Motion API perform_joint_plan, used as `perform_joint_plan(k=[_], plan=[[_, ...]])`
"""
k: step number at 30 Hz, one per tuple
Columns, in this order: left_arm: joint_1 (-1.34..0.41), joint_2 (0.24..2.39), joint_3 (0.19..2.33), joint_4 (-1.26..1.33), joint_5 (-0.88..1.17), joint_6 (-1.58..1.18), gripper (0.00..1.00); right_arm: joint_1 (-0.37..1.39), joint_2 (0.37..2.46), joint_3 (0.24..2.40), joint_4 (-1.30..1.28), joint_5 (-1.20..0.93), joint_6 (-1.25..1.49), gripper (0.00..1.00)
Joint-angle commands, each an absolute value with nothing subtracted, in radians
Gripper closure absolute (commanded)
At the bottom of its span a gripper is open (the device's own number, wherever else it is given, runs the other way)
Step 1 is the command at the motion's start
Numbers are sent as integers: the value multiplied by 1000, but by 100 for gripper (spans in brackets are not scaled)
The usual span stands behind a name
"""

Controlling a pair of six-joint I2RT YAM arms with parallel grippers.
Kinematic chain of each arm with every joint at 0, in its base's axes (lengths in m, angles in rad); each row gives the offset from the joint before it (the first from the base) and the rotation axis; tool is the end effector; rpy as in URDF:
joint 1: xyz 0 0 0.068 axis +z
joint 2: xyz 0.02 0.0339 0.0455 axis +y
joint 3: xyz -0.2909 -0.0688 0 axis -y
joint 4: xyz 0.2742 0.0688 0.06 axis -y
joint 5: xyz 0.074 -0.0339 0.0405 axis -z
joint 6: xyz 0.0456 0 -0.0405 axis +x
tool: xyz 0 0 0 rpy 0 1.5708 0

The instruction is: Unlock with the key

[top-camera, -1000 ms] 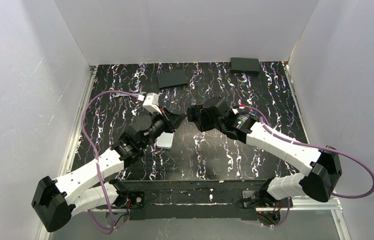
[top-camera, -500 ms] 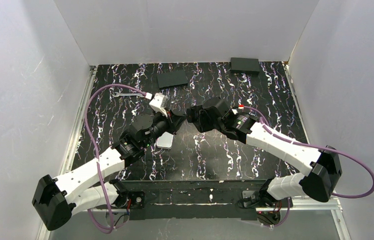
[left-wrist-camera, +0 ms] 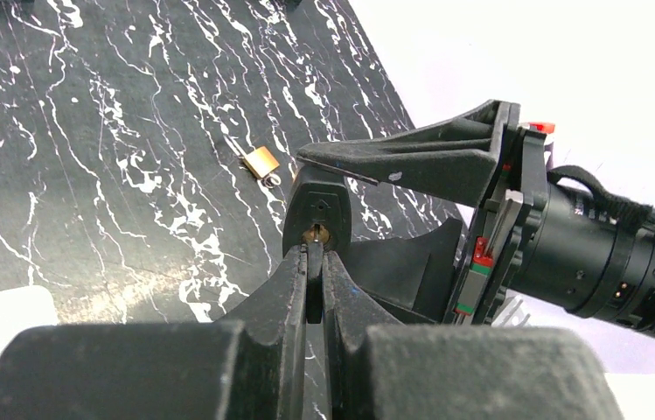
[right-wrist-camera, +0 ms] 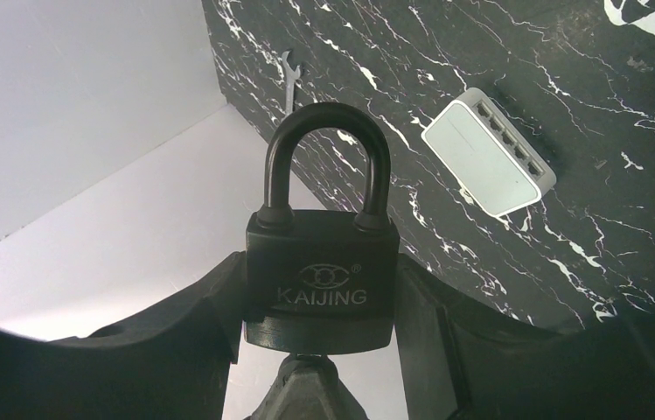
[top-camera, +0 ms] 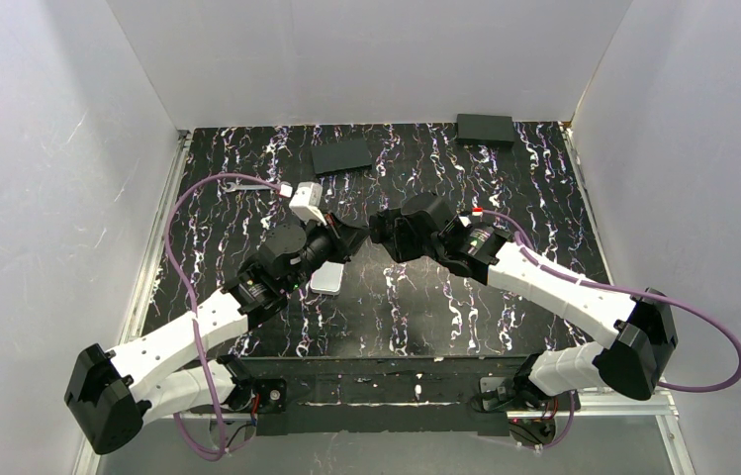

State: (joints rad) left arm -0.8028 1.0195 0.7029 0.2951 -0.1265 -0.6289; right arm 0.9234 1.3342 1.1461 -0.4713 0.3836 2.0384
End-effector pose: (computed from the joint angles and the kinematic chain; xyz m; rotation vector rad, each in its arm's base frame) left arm 0.1890 -0.1874 0.3304 0.0422 1.6864 -1.0010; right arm 0.2092 0.2484 0.3327 1.4952 1.9572 1.1541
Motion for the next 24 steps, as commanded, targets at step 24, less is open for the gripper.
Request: perform_joint_plan(k=[24], plan=[[-808, 1036, 697, 279, -135, -548, 100, 934, 1308, 1222, -382, 359, 2044, 99]])
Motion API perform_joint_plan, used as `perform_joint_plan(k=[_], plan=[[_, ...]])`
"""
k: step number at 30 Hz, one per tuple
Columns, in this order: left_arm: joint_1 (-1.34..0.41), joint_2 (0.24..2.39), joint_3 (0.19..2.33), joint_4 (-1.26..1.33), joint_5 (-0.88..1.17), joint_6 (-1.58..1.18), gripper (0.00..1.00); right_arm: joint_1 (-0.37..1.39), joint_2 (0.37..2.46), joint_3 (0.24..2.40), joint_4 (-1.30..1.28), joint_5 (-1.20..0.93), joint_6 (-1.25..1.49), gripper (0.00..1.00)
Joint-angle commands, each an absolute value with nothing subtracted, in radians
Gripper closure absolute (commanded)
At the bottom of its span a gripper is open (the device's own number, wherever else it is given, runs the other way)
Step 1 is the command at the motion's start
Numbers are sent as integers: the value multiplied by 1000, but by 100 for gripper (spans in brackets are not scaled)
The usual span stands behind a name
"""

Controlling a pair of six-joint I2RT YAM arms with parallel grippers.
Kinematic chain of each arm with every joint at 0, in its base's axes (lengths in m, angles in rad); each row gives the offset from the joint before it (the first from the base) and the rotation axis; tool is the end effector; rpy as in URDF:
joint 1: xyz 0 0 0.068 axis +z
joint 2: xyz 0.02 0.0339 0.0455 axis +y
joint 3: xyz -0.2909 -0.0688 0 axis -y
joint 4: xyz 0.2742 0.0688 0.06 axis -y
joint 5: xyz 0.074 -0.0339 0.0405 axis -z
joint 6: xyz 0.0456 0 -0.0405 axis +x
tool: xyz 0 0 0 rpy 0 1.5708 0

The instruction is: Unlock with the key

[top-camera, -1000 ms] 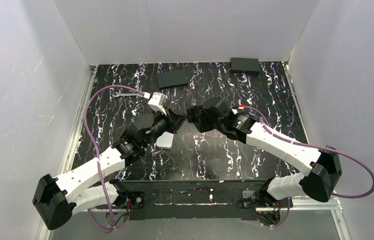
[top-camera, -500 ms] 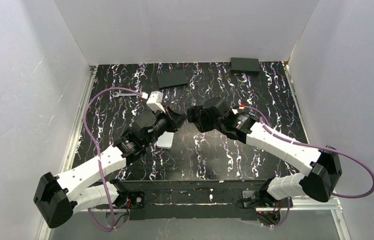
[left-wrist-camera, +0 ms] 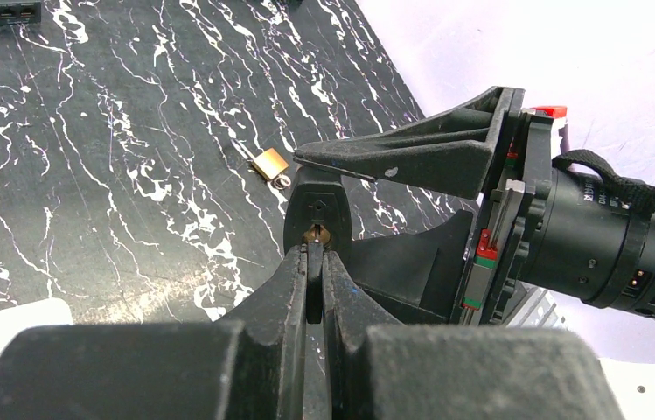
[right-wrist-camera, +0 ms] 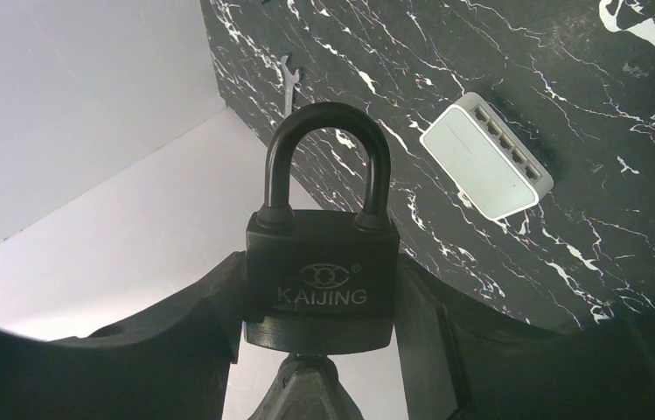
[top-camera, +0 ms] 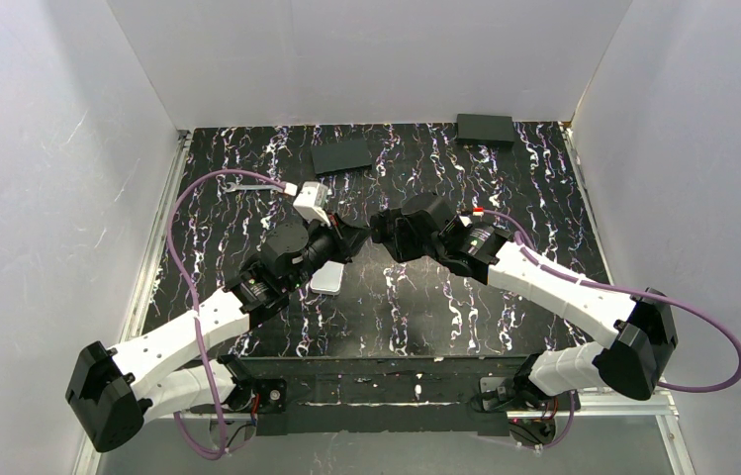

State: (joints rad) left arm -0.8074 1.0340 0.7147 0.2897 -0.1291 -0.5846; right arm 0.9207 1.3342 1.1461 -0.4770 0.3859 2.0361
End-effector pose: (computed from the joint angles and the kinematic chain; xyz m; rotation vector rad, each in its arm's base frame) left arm 0.1906 -0.1907 0.3309 0.0823 1.6868 -0.9655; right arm 0.2097 0.2474 0.3322 1.4955 1.9572 1.1438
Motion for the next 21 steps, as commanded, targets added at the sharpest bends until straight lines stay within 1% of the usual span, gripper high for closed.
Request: perform_joint_plan(k=[1, 9, 14, 21], plan=[[-808, 1038, 697, 287, -128, -544, 100, 935, 1309, 1222, -382, 357, 2043, 99], [-808, 1062, 688, 343, -114, -512, 100, 937, 1316, 1224, -379, 344, 2042, 99], [-807, 1085, 704, 351, -96, -439, 100, 937, 1316, 1226, -378, 337, 2040, 99], [-808, 1074, 704, 350, -111, -454, 100, 938, 1307, 1221, -385, 353, 2040, 99]])
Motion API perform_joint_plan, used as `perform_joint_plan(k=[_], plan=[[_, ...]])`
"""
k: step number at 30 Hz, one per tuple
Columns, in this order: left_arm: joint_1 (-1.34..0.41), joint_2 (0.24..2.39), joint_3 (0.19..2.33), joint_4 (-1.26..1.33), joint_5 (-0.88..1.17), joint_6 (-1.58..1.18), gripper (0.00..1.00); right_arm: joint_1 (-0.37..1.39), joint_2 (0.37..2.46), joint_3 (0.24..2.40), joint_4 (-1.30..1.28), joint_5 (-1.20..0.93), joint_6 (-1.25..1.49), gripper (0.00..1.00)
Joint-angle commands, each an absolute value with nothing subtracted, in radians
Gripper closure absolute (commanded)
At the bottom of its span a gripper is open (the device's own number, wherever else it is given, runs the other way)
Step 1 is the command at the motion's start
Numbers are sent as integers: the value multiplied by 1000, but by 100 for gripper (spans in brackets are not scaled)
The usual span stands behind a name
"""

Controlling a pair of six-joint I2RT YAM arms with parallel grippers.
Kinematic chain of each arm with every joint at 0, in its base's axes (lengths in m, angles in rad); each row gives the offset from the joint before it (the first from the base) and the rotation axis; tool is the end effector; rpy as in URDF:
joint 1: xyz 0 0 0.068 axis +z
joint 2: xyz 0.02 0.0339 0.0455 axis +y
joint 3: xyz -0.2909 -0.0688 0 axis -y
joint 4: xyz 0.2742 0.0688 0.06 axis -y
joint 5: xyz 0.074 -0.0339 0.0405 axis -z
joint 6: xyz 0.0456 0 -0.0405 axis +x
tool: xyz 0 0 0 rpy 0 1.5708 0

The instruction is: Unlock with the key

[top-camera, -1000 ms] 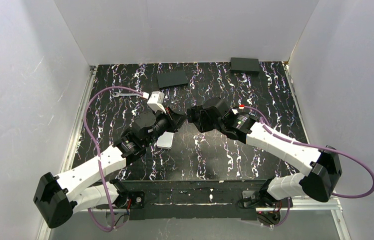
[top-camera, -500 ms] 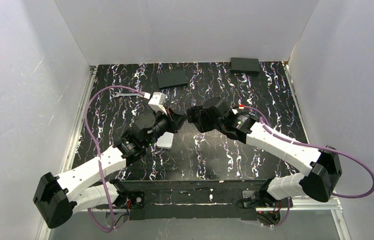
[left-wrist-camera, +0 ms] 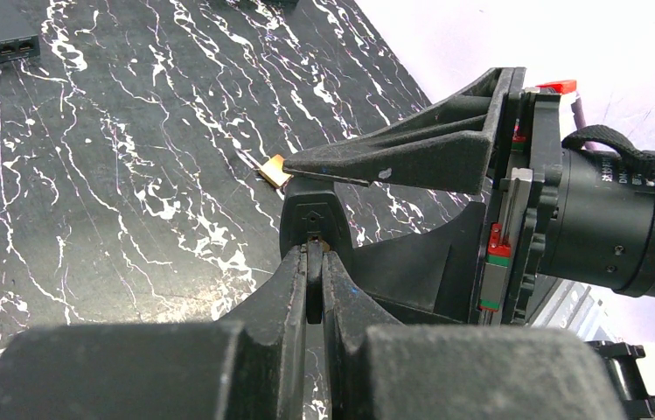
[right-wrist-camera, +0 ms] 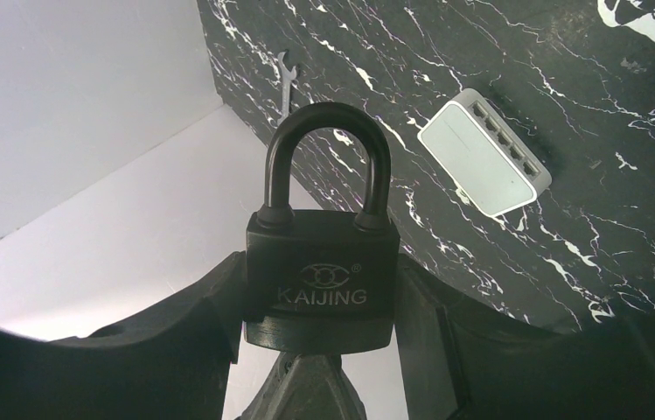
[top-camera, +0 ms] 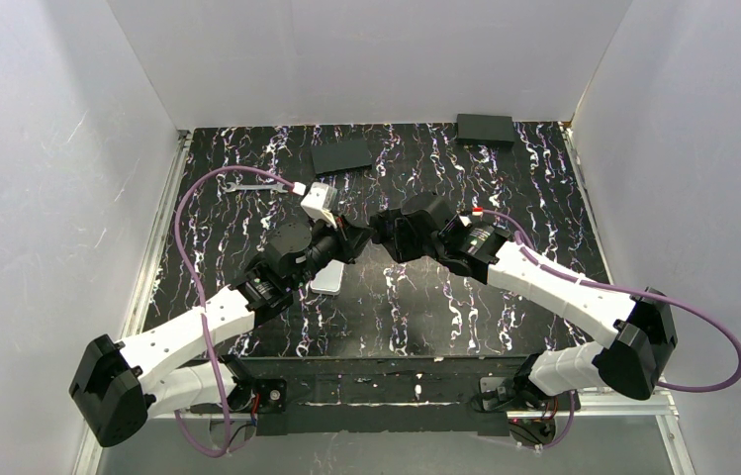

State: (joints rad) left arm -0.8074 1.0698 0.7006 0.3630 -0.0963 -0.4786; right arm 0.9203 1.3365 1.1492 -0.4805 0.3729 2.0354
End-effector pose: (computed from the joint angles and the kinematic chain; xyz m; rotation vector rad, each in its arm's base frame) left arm 0.1947 -0.1971 0.3249 0.1925 1.6440 -0.9214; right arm 0.2097 0.2482 0.3322 1.4949 1.9715 1.1465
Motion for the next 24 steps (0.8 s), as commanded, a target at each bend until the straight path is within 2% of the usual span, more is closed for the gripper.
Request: perform_joint_plan(k=[1, 7, 15, 24], plan=[[-808, 1071, 703, 349, -114, -462, 100, 938, 1308, 1221, -385, 353, 2040, 99], [-808, 1055, 698, 351, -124, -517, 100, 938, 1310, 1224, -382, 342, 2039, 99], [-808, 1154, 741, 370, -180, -576, 100, 978, 1339, 1289, -396, 332, 2007, 99], [-808, 1175, 760, 412, -174, -455, 100, 985, 1328, 1313, -412, 316, 1994, 99]])
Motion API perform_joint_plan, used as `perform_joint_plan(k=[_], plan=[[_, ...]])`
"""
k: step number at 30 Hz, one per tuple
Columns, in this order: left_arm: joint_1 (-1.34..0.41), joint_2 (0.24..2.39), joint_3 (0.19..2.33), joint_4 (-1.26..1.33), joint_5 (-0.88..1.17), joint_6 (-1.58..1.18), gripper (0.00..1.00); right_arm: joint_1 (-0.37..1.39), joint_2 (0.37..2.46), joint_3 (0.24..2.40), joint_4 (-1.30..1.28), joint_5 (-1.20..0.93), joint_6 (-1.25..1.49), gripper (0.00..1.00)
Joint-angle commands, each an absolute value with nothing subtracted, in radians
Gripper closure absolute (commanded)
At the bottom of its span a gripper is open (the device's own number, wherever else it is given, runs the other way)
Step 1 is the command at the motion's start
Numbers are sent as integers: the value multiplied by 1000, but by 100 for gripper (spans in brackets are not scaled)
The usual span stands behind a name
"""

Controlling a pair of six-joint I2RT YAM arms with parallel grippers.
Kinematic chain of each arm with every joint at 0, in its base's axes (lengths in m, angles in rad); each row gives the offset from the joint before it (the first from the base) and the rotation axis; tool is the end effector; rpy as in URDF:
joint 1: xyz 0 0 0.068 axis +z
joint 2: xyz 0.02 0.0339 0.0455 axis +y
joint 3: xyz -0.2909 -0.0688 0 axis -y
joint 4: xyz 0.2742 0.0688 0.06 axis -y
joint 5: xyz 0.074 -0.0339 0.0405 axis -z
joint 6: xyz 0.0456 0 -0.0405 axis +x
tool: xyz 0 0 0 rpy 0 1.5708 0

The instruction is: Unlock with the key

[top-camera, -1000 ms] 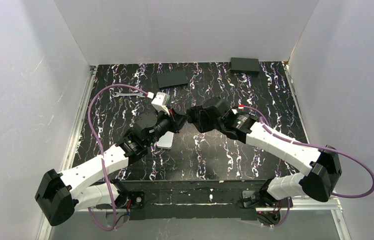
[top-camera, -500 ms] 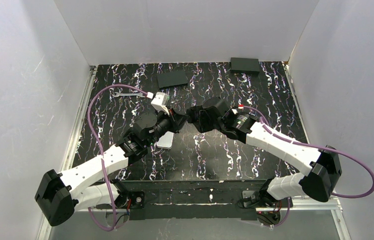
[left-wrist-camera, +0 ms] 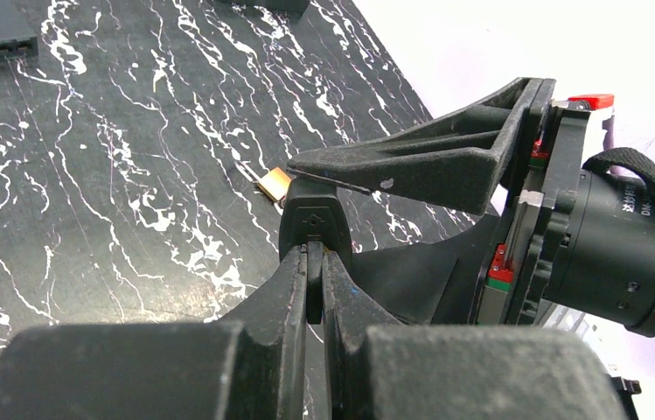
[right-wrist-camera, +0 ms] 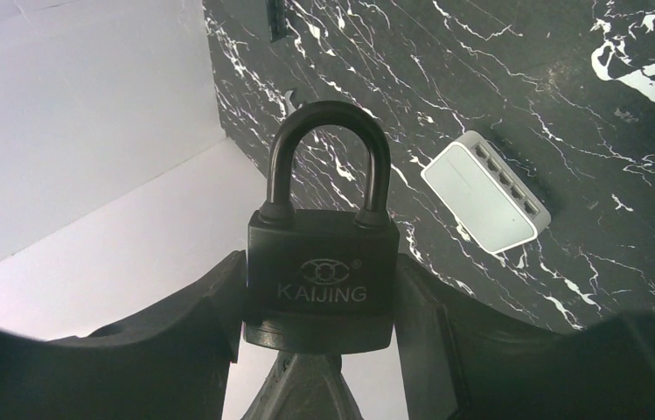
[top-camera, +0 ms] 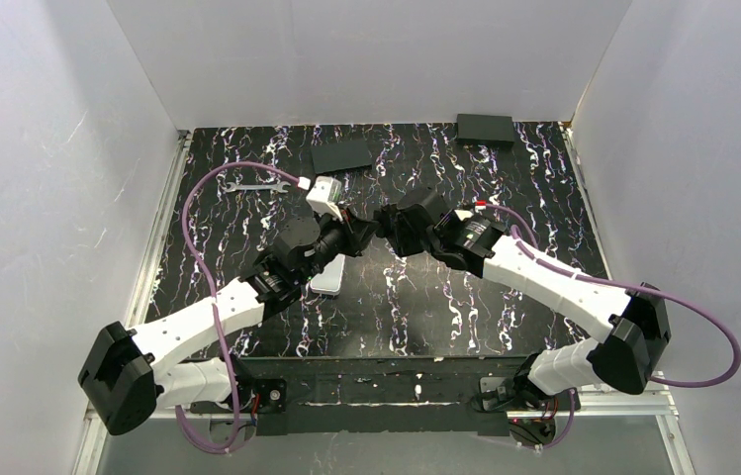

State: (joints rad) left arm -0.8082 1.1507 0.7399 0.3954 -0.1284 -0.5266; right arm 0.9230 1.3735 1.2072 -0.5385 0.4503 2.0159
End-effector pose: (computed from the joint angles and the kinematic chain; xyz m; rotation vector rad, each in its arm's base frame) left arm 0.2086 -0.2099 0.3228 0.1292 1.6616 -0.9298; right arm 0.2155 0.2519 0.3380 1.4751 1.9327 1.0559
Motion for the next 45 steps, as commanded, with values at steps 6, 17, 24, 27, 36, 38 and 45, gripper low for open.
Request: perform_joint_plan(k=[6, 17, 24, 27, 36, 38, 45], plan=[[-808, 1121, 714, 411, -180, -465, 99, 985, 1300, 1301, -436, 382, 1969, 99], [-808, 968, 631, 377, -138, -487, 57, 985, 1277, 1279, -464, 460, 1942, 99], [-808, 917, 616, 345, -129, -451, 84, 985, 1275, 1275, -469, 470, 1940, 99], [-808, 925, 628, 341, -95, -406, 98, 985, 1280, 1283, -473, 463, 1939, 99], [-807, 927, 686, 297, -12, -185, 100, 983, 1287, 1323, -498, 480, 1891, 99], [-808, 924, 699, 279, -5, -143, 100, 983, 1293, 1342, -523, 494, 1873, 99], [-808, 906, 707, 243, -15, -95, 100, 983, 1324, 1410, -568, 519, 1772, 99]])
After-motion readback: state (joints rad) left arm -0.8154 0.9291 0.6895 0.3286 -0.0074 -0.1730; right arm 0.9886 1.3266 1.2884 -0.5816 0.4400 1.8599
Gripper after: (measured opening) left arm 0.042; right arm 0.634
